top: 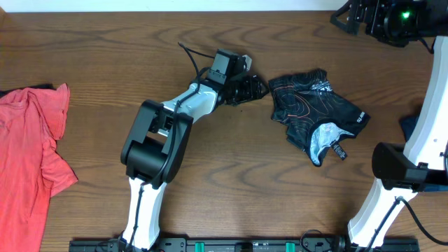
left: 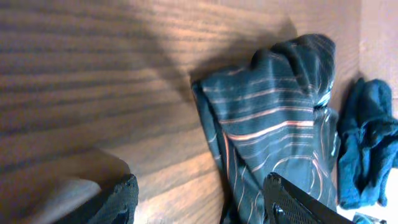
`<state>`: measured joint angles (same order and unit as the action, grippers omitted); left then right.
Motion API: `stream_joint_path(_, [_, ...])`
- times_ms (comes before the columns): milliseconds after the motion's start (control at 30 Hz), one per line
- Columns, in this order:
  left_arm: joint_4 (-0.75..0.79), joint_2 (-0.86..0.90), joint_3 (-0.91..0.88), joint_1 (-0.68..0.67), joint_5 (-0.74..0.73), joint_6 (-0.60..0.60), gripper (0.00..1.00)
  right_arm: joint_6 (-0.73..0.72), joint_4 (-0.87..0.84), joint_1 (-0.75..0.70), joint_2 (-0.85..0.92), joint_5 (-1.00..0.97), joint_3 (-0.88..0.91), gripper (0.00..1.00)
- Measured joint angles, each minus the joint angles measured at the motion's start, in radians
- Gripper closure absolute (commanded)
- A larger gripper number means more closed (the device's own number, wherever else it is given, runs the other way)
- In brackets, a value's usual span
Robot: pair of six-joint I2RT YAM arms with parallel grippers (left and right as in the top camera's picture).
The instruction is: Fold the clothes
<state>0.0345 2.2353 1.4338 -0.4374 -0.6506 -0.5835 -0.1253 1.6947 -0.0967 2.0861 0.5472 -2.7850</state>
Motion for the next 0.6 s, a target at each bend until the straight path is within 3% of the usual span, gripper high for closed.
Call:
stream_joint_path(500, [0.216, 0.069, 0.015, -0.068, -0.003, -0.192, 0.32, 0.023, 0.0, 0.0, 0.0, 0.045, 0.0, 0.01])
stream_joint_path(533, [0.223, 0.071, 0.015, -0.078, 0.0, -0.204, 0.33, 0.023, 0.0, 0.0, 0.0, 0.045, 0.0, 0.01])
stream_joint_path(600, [0.226, 0.073, 0.015, -0.1, 0.012, -0.224, 0.46, 0.023, 0.0, 0.0, 0.0, 0.045, 0.0, 0.01])
